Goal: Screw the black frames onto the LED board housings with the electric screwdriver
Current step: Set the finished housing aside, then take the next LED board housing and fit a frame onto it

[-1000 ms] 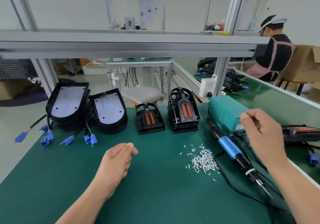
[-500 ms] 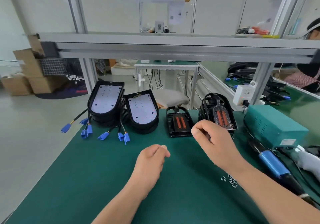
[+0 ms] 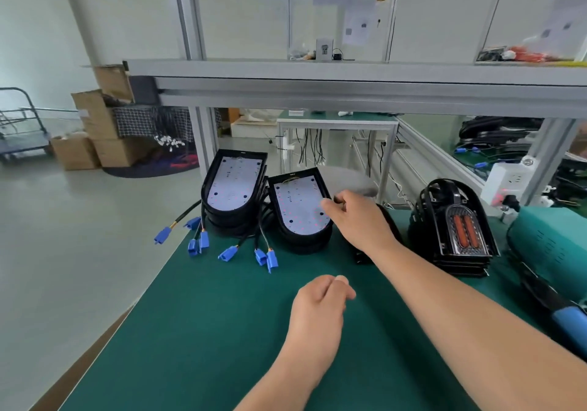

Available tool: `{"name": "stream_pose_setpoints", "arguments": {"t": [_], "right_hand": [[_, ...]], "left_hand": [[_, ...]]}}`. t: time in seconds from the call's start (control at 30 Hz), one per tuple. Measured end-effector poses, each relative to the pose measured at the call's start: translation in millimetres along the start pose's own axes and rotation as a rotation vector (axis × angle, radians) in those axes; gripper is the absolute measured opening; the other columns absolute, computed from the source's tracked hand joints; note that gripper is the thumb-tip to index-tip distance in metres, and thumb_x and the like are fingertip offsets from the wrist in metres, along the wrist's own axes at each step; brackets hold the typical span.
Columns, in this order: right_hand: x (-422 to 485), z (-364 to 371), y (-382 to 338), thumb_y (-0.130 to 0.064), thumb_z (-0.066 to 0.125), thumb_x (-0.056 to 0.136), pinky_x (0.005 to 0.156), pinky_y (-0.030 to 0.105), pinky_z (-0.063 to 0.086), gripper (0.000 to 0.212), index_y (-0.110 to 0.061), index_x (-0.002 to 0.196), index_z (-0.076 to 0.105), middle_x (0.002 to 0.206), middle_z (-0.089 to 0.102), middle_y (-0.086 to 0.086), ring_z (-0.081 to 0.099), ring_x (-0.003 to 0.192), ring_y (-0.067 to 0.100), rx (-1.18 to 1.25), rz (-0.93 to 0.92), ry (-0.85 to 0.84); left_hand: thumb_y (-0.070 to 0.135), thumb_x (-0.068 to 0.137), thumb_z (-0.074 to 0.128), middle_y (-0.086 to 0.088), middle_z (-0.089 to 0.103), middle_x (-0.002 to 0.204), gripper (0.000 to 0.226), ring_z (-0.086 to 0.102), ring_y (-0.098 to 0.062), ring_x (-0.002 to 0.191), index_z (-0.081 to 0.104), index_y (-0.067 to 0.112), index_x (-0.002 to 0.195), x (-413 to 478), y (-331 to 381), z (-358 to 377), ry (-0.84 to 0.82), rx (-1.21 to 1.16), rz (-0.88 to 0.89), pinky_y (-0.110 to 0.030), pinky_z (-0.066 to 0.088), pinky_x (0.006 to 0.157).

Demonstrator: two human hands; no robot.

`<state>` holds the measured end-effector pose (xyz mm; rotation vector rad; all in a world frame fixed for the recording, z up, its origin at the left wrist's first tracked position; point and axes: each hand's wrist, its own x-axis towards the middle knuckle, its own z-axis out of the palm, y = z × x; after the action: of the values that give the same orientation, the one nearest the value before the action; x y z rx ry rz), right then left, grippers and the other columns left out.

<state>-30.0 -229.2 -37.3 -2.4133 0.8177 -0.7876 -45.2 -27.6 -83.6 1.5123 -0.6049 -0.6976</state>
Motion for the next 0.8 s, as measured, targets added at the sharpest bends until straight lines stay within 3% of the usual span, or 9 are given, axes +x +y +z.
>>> {"name": "stream_pose_setpoints", "arguments": {"t": [0.1, 0.17, 0.27, 0.37, 0.47, 0.53, 0.6, 0.67, 0.8], "right_hand": [[10.7, 7.1, -3.6, -0.039, 0.062, 0.099, 0.054, 0.040, 0.028, 0.043, -0.010, 0.071, 0.047, 0.062, 0.049, 0.008, 0.045, 0.061, 0.032, -0.040, -0.032, -0.007], [11.9, 8.8, -4.9, -0.027, 0.061, 0.098, 0.054, 0.042, 0.022, 0.044, -0.013, 0.065, 0.035, 0.058, 0.039, 0.007, 0.035, 0.058, 0.028, -0.024, -0.046, 0.013], [4.8, 11.1, -5.6, -0.020, 0.058, 0.101, 0.057, 0.045, 0.022, 0.044, -0.017, 0.066, 0.031, 0.057, 0.044, 0.006, 0.037, 0.059, 0.032, -0.006, -0.079, 0.090], [-11.1, 11.5, -3.0, -0.022, 0.056, 0.105, 0.059, 0.044, 0.025, 0.040, -0.018, 0.071, 0.037, 0.060, 0.048, 0.000, 0.044, 0.063, 0.033, 0.045, -0.108, 0.194], [-32.7, 7.4, 2.6, -0.025, 0.054, 0.108, 0.063, 0.044, 0.034, 0.032, -0.022, 0.076, 0.047, 0.065, 0.058, -0.004, 0.052, 0.065, 0.017, 0.187, -0.101, 0.259], [-49.2, 4.0, 6.2, -0.025, 0.054, 0.109, 0.065, 0.041, 0.037, 0.026, -0.021, 0.083, 0.052, 0.071, 0.060, -0.007, 0.055, 0.072, 0.011, 0.240, -0.095, 0.280], [-65.5, 0.4, 8.7, -0.027, 0.056, 0.109, 0.065, 0.041, 0.040, 0.021, -0.022, 0.088, 0.055, 0.072, 0.062, -0.007, 0.056, 0.071, 0.011, 0.284, -0.075, 0.289], [-80.3, -2.8, 8.6, -0.030, 0.057, 0.108, 0.063, 0.046, 0.046, 0.024, -0.021, 0.087, 0.055, 0.065, 0.061, -0.001, 0.057, 0.063, 0.020, 0.336, -0.036, 0.275], [-108.2, -12.9, 3.1, -0.048, 0.055, 0.100, 0.056, 0.049, 0.052, 0.034, -0.015, 0.090, 0.056, 0.064, 0.066, 0.007, 0.062, 0.054, 0.028, 0.463, 0.002, 0.239]], "left_hand": [[0.039, 0.083, 0.055, -0.005, 0.031, 0.074, 0.036, 0.023, -0.020, 0.061, 0.051, 0.004, 0.083, 0.2, -0.1, -0.3, 0.006, -0.009, -0.006, -0.031, 0.019, 0.051], [0.041, 0.087, 0.055, -0.001, 0.032, 0.070, 0.029, 0.023, -0.018, 0.059, 0.056, 0.013, 0.078, -0.3, 0.2, -0.7, 0.008, -0.016, -0.012, -0.030, 0.019, 0.051], [0.042, 0.088, 0.054, 0.002, 0.033, 0.067, 0.026, 0.025, -0.017, 0.057, 0.060, 0.021, 0.073, -0.7, 0.4, -1.5, 0.023, -0.040, -0.031, -0.031, 0.020, 0.051], [0.049, 0.083, 0.055, 0.001, 0.031, 0.068, 0.037, 0.023, -0.019, 0.059, 0.059, 0.013, 0.078, 0.6, 1.4, -2.2, 0.065, -0.070, -0.037, -0.033, 0.019, 0.053], [0.057, 0.082, 0.059, 0.000, 0.026, 0.069, 0.037, 0.019, -0.020, 0.061, 0.052, 0.021, 0.077, 1.0, 1.0, -4.0, 0.089, -0.134, -0.017, -0.032, 0.017, 0.052], [0.062, 0.083, 0.065, 0.007, 0.029, 0.062, 0.037, 0.022, -0.015, 0.052, 0.060, 0.026, 0.077, 1.6, 1.4, -5.8, 0.095, -0.175, -0.004, -0.026, 0.021, 0.045], [0.066, 0.080, 0.070, 0.014, 0.035, 0.058, 0.040, 0.027, -0.011, 0.047, 0.070, 0.032, 0.102, 2.0, 4.7, -7.8, 0.099, -0.202, 0.000, -0.024, 0.026, 0.041], [0.069, 0.077, 0.072, 0.014, 0.038, 0.058, 0.053, 0.029, -0.010, 0.047, 0.068, 0.031, 0.115, 2.2, 5.6, -8.9, 0.098, -0.203, 0.029, -0.024, 0.027, 0.042], [0.060, 0.086, 0.067, 0.017, 0.041, 0.062, 0.027, 0.033, -0.010, 0.052, 0.071, 0.038, 0.100, -3.7, 8.1, -5.4, 0.114, -0.126, 0.152, -0.028, 0.029, 0.051]]}}
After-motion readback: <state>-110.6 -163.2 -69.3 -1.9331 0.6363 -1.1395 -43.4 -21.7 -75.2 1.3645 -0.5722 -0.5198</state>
